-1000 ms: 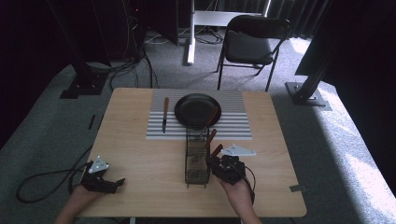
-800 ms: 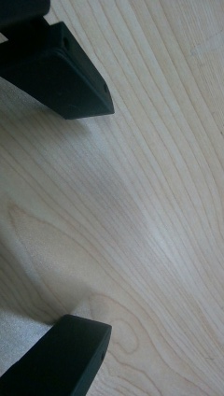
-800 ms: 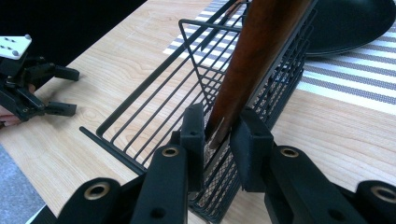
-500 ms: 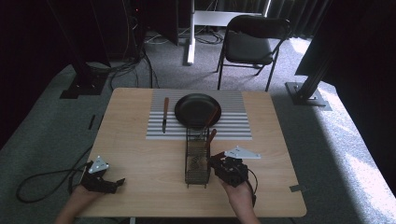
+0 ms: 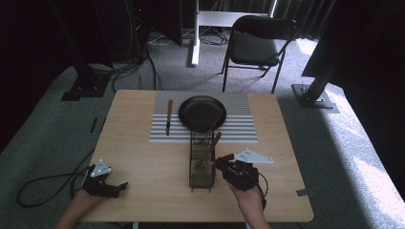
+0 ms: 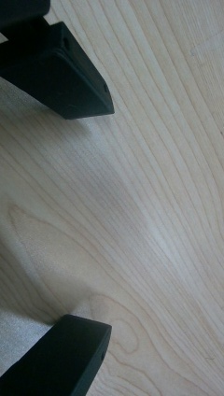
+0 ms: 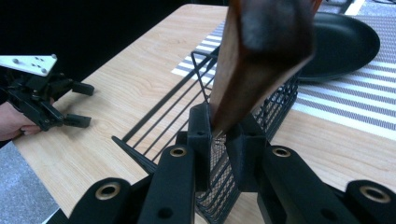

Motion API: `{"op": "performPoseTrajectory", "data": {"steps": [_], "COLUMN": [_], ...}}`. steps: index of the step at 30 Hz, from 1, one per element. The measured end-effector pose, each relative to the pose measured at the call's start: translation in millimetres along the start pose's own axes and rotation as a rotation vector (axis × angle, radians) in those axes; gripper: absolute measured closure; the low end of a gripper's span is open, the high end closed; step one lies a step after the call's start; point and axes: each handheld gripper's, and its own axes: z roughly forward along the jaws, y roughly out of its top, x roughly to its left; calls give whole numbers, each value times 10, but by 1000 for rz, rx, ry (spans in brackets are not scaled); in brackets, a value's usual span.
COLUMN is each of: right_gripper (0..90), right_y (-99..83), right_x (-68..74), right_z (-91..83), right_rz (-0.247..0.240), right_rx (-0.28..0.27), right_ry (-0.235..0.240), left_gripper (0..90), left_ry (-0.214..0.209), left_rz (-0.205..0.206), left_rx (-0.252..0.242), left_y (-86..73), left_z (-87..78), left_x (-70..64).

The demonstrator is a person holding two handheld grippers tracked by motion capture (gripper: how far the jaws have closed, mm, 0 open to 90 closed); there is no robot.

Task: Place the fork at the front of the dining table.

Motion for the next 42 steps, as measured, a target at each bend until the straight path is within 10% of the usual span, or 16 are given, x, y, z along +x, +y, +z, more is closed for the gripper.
{"op": "performPoseTrajectory", "data": {"steps": [30, 42], "right_gripper": [800, 800], "right_y": [411, 386], "right_x": [-39, -261], "right_z": [-624, -948], "right_rz": [-2, 30], "right_rx": [-170, -227], "right_ry": [49, -31], "left_gripper": [0, 0], "left_ry": [0, 0], "left_rz": [0, 0], "left_rx": [0, 0], "left_y": [0, 0], "left_z": [0, 0], "left_x": [0, 0]}}
